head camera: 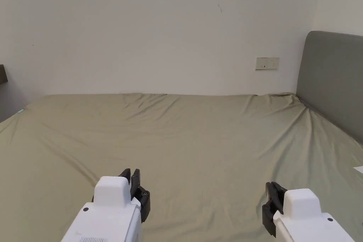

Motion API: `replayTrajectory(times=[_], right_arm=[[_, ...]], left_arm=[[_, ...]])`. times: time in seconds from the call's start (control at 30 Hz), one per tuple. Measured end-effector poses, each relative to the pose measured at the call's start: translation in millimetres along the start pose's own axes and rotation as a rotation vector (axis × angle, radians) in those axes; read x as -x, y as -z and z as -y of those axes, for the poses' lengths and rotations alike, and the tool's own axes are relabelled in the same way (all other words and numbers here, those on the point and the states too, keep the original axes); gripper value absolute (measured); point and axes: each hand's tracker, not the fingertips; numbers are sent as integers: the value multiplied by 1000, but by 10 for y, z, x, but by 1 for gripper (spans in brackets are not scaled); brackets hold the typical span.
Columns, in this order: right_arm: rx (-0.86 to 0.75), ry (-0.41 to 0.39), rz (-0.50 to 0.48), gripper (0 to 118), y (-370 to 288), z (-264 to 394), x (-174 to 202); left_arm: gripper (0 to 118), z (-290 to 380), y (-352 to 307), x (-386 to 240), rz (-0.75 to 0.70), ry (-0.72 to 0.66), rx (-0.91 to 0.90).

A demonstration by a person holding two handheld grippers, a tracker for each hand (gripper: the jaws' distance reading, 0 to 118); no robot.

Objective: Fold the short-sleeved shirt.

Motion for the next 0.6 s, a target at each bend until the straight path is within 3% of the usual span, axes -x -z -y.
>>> replayTrajectory(times=[0.07, 0.17, 0.2, 0.27, 0.6], right_arm=[[-8, -10, 14, 21, -3, 5, 23], [-8, 6, 18, 79, 10, 17, 19], [-12, 13, 21, 99, 12, 25, 19], [-8, 11, 15, 118, 31, 30, 7], [-5, -15, 24, 118, 77, 158, 56]], left_arm=[[26, 7, 9, 10, -10, 0, -1], [110, 14, 27, 23, -38, -1, 8], [118, 11, 6, 22, -47, 11, -8], [118, 6, 2, 10, -46, 28, -18], [118, 172, 42, 29, -101, 49, -42]])
